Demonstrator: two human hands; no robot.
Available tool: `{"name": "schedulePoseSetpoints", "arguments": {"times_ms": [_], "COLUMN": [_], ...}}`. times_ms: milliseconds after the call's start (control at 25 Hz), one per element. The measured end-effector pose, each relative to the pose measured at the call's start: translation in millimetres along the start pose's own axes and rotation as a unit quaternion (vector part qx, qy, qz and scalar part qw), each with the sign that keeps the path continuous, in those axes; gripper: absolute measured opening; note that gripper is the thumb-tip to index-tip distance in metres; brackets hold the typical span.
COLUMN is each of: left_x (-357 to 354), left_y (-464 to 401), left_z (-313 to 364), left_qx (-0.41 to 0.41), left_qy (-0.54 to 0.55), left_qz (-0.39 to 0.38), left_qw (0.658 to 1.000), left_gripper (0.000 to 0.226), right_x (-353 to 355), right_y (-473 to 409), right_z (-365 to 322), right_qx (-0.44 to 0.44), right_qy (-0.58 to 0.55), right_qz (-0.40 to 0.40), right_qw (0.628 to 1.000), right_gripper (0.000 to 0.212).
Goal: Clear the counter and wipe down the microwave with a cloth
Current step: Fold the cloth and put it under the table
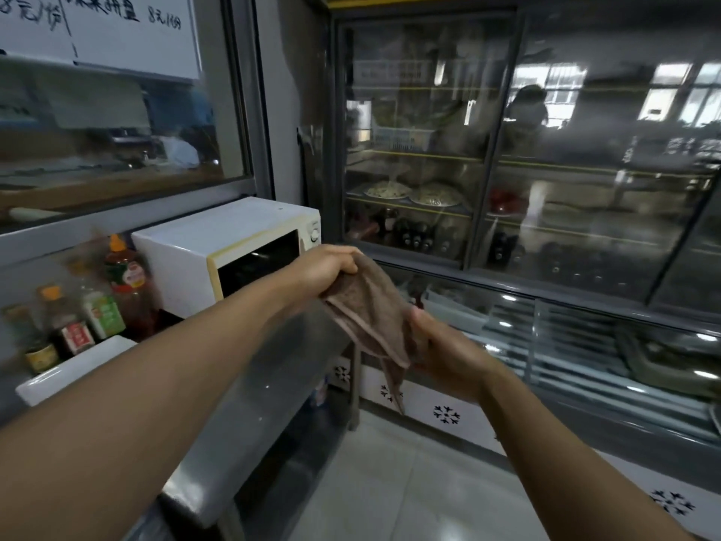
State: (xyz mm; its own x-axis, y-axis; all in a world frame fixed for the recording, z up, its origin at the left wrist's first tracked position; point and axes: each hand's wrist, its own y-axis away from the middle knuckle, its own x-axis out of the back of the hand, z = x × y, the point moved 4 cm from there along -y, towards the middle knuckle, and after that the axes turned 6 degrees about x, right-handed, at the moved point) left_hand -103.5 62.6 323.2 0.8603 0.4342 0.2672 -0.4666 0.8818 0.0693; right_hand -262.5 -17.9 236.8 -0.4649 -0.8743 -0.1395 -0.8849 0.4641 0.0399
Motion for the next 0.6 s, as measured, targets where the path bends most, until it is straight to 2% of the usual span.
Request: {"name": "schedulePoseSetpoints", "arguments": {"times_ms": [120, 240, 320, 400, 520, 600], "left_x": [-29, -45, -56, -64, -70, -70], "left_y": [-28, -57, -80, -108, -157, -195], "left_z": [-2, -22, -40, -55, -69, -77], "left_qx": [0.027, 0.075, 0.099, 0.106, 0.124, 0.124], "left_qy": [0.036, -0.046, -0.110, -0.107, -0.032, -0.023], "left_qz": [0.027, 0.070, 0.089, 0.119, 0.143, 0.119], "left_qw": [0.999, 0.994, 0.985, 0.981, 0.981, 0.985], "left_gripper": [0.032, 0.025, 0.022, 0.018, 0.008, 0.024], "right_x": [47, 89, 116, 138, 171, 191], "right_y": [7, 2, -12, -33, -80, -119], "right_z": [4, 3, 4, 7, 16, 18], "right_qx": [-0.017, -0.014, -0.010, -0.016, -0.024, -0.023], "right_qy": [-0.001, 0.028, 0.057, 0.062, 0.062, 0.079], "right_qz": [0.037, 0.101, 0.128, 0.141, 0.171, 0.195], "right_qw": [0.999, 0.994, 0.990, 0.988, 0.983, 0.977], "right_gripper": [0.046, 0.022, 0.016, 0.007, 0.019, 0.028]}}
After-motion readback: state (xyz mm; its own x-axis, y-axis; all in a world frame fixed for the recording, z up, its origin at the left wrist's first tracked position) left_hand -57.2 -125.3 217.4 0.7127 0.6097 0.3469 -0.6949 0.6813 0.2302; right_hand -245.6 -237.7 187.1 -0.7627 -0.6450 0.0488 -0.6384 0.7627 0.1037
